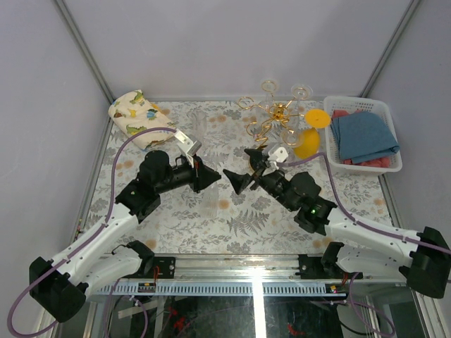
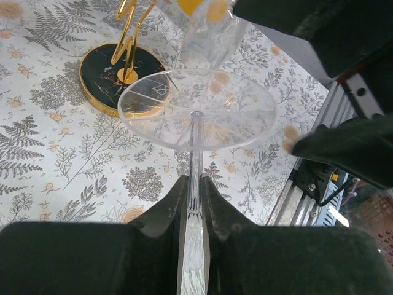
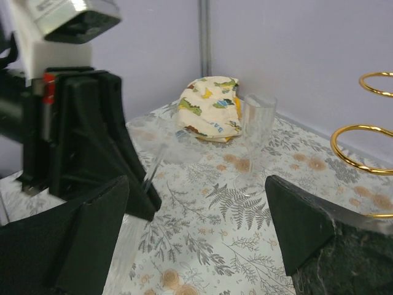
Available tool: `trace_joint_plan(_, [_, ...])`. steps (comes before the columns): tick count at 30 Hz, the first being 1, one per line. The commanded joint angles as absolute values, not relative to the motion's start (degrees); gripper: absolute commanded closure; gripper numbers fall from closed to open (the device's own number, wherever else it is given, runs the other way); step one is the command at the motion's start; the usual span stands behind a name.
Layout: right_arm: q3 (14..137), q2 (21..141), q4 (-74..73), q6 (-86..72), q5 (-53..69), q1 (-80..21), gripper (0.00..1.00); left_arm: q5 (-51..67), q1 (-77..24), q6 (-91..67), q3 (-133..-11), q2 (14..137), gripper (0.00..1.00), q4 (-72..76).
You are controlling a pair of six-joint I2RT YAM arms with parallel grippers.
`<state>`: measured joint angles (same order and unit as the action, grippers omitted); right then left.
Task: Place the wine glass upside down on the wine glass rack
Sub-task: Turn the wine glass upside down at the wine rack.
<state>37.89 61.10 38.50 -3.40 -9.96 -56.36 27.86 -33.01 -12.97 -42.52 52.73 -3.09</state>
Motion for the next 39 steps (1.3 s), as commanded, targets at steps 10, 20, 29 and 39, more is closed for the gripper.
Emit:
trace_joint_plan(10, [32.84,40.17,11.76,2.24,-4.34,-56.12,0.01,25.20,-33.32,-12.17,-43.12,56.93,1.00,7.61])
trace_joint_plan(20, [34.22,27.30,-10.64,1.53,-12.54,-56.14,0.00,22.17,-33.27,-5.68,-49.43,65.63,1.00,16.49])
trace_joint_plan(29, [34.19,22.91,-15.18,-1.21,-14.79,-56.10,0.00,22.29,-33.23,-0.21,-54.14,75.13,1.00,27.46])
trace_joint_plan(39, [34.03,21.54,-17.13,-1.92,-15.40,-56.14,0.00,23.74,-33.14,3.28,-61.47,83.88,1.00,27.80])
